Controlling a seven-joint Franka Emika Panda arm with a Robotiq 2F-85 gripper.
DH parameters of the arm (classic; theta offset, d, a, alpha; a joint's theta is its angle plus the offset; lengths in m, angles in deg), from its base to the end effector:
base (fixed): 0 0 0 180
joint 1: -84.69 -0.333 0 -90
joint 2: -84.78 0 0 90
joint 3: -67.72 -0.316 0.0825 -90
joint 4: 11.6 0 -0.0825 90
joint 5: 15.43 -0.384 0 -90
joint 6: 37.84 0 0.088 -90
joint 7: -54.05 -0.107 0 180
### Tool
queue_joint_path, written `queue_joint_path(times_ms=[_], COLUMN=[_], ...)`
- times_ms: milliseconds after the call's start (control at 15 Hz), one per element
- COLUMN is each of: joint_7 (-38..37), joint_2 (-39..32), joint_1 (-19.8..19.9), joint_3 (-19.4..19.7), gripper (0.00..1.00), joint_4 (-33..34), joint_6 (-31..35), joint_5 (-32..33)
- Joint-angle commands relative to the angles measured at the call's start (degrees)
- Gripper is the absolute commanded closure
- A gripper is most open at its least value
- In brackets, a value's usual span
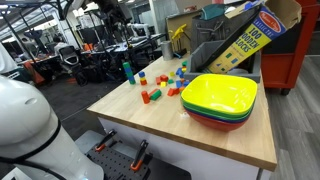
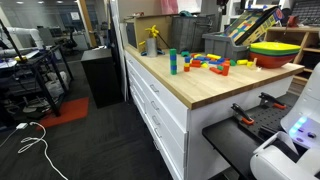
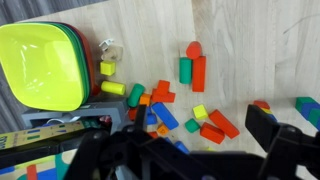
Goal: Put one orange block on top of the stack on the right.
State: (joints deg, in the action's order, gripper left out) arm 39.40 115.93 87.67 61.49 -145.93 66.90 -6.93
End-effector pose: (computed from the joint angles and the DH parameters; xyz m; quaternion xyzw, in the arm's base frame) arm 0.3911 0.0154 0.5345 0.9910 -0.0883 0.0264 0.0970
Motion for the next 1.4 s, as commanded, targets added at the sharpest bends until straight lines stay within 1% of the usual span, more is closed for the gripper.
queue_joint_path(times_ms=[0,400,667,867,1000,1067,1133,1333], joint_7=[1.51,1.49,1.48,1.46,1.65,4.25,1.02,2.87], joint_2=[-4.59,-11.10,-15.51,-18.45,-19.44,-18.43,-18.44,-18.52], joint_1=[-1.58,-2.61,-2.44,-2.02,-2.00,-2.44,-2.26,-2.30], joint_3=[0.81,1.16,2.19,3.13,3.66,4.03,3.39,3.64], gripper=[0.00,0.00,0.00,0.00,0.00,0.00,0.00,0.00], joint_4=[3.24,5.97,7.39,9.12,10.85,11.08,8.79,10.16], joint_6=[1.59,5.40,5.68,5.34,4.07,3.97,5.45,5.34], joint_5=[-1.34,-2.40,-5.81,-6.72,-6.51,-6.70,-5.39,-5.45])
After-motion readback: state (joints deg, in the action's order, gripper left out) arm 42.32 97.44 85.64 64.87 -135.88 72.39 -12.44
